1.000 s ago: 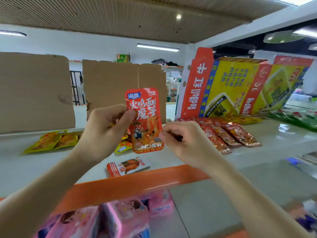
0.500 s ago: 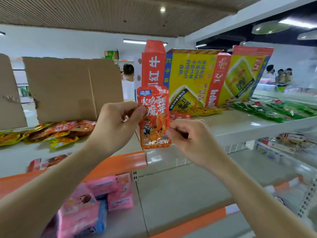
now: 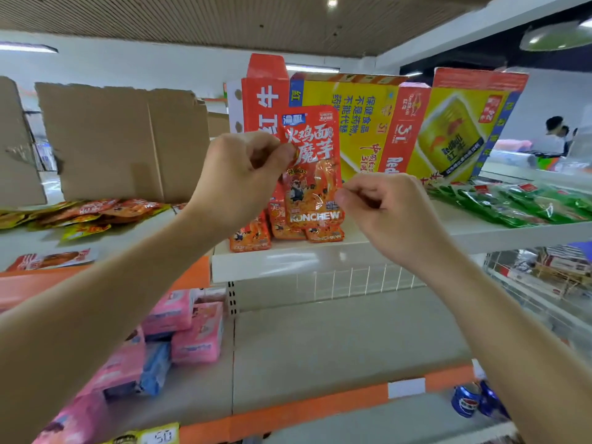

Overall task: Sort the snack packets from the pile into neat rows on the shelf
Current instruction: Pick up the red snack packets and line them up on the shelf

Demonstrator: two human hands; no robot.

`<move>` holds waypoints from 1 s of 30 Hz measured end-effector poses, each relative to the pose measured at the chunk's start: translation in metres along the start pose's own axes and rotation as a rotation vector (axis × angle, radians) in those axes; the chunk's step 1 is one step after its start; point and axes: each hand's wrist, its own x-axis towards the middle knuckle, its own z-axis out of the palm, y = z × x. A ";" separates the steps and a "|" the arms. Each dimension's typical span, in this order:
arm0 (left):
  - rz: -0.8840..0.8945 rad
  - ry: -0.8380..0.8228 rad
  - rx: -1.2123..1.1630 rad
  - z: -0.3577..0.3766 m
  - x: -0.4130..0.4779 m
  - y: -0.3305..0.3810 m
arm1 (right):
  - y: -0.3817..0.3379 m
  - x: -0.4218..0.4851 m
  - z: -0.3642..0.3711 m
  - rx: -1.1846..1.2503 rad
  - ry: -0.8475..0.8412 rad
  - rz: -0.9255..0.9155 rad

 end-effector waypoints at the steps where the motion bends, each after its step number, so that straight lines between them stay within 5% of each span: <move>1: -0.006 -0.006 0.012 0.002 0.001 0.001 | 0.002 0.002 -0.001 -0.001 -0.010 -0.003; 13: -0.123 -0.030 0.186 0.024 0.018 -0.058 | 0.044 0.034 0.050 -0.208 -0.081 -0.002; 21: -0.147 -0.257 0.498 0.043 0.018 -0.116 | 0.068 0.041 0.076 -0.483 -0.320 -0.039; 30: -0.121 -0.293 0.657 0.051 0.017 -0.126 | 0.075 0.041 0.085 -0.497 -0.376 0.041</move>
